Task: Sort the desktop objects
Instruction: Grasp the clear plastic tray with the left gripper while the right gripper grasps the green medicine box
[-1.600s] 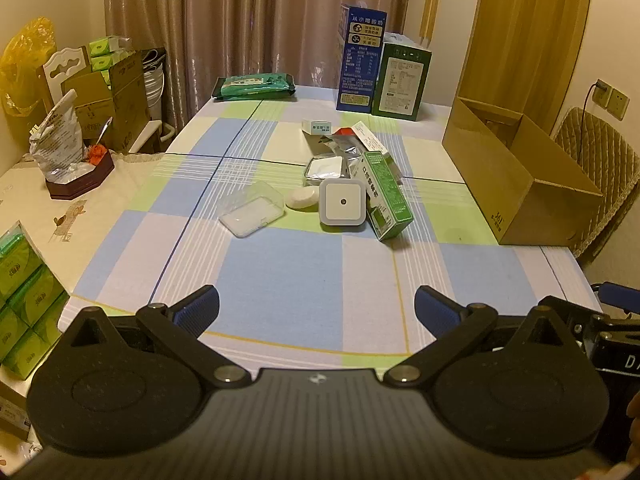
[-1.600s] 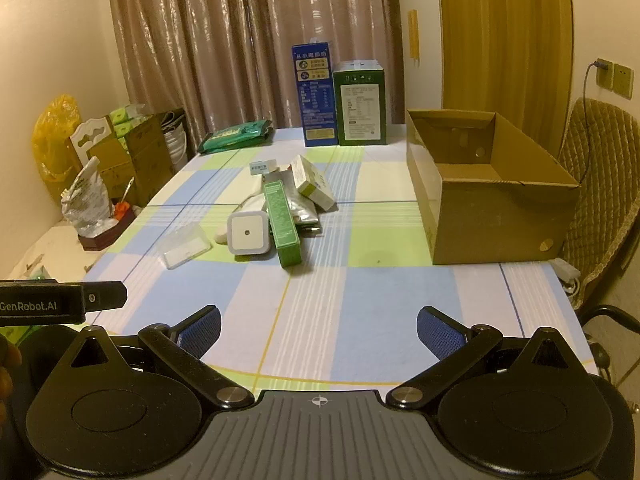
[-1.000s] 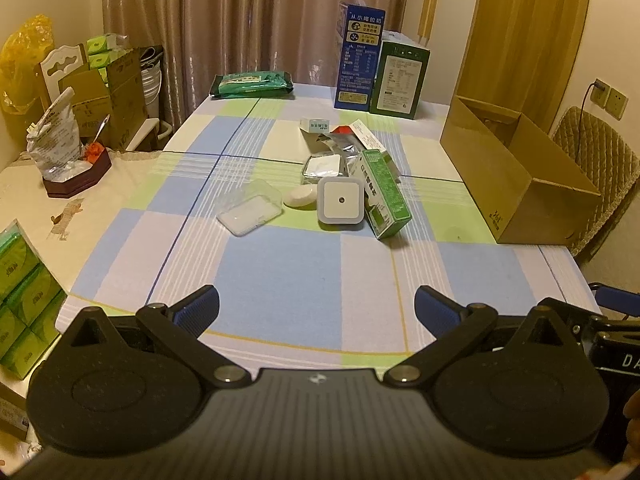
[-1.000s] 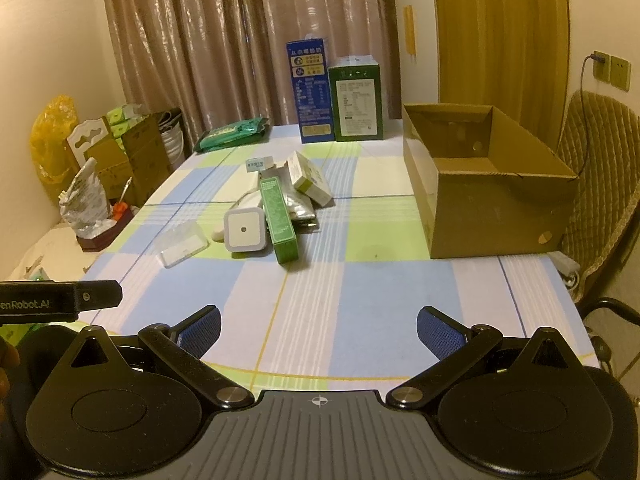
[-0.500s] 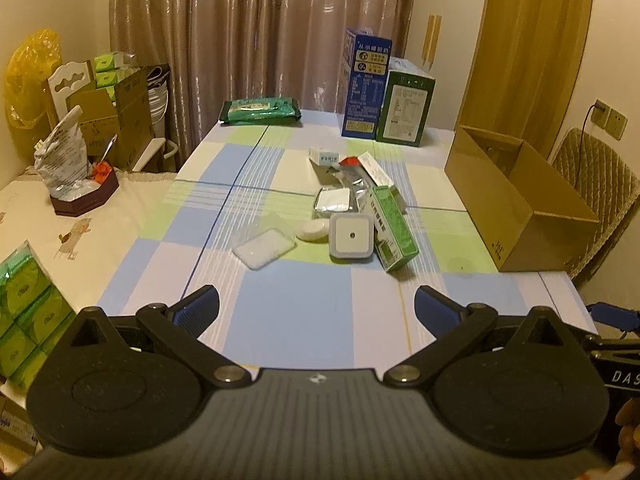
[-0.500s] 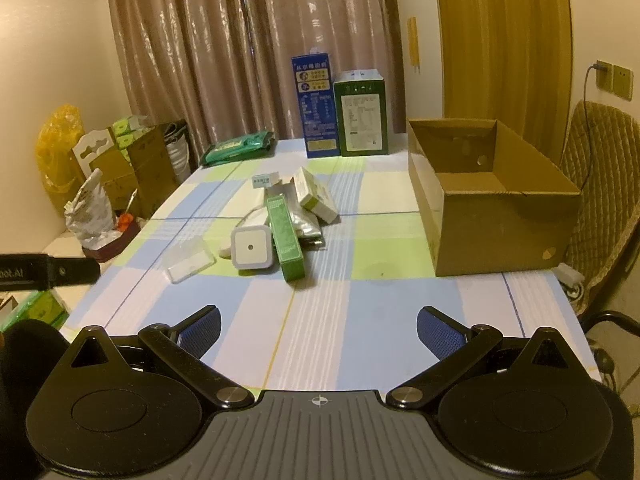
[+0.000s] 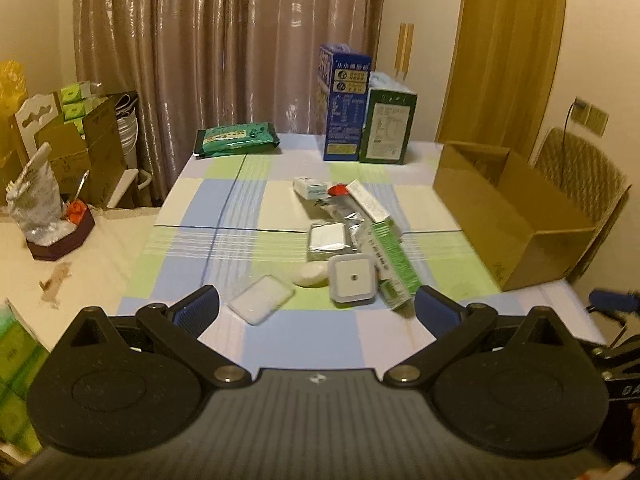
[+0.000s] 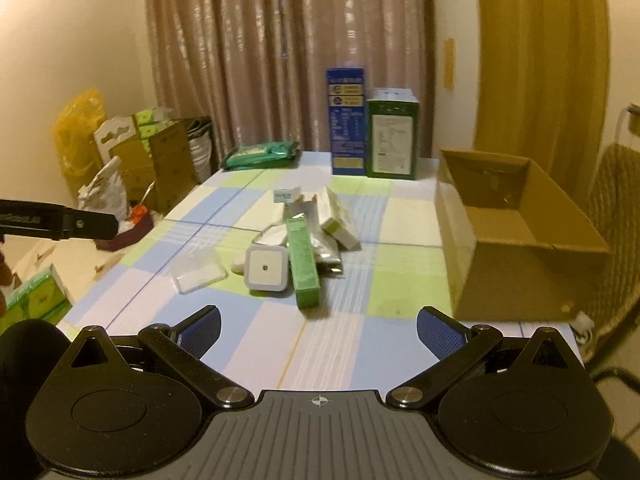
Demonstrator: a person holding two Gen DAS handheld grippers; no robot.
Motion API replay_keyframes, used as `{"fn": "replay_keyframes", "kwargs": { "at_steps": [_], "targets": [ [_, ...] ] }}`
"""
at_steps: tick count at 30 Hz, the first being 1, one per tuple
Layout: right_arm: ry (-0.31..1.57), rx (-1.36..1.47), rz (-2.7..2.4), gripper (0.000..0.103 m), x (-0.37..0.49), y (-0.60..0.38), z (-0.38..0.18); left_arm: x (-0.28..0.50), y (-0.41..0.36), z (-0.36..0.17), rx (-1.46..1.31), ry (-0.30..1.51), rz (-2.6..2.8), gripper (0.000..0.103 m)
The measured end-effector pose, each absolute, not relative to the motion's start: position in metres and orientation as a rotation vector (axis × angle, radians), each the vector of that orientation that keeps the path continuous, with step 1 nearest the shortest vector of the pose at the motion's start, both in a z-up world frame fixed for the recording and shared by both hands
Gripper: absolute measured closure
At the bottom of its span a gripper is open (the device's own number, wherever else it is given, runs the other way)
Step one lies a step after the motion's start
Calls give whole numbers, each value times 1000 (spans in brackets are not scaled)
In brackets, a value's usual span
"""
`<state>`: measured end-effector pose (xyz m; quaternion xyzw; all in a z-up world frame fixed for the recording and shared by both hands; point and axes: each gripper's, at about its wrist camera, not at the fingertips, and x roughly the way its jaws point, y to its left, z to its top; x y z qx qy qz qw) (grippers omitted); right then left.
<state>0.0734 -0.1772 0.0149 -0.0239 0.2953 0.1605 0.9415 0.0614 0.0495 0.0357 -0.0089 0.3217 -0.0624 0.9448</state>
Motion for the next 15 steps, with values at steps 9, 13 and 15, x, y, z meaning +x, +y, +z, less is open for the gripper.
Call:
{"fn": "replay_keyframes", "kwargs": {
  "at_steps": [9,13,15],
  "targets": [
    [631,-93,379,2,131,-158,-8,106,76,24,83,628,-200,1],
    [642,-103,381,2,158,-149,-21,127,89,13,154,623,-233,1],
    [650,-104,380,2,169,-145,-28,140,97,0,189,631,-248,1]
  ]
}}
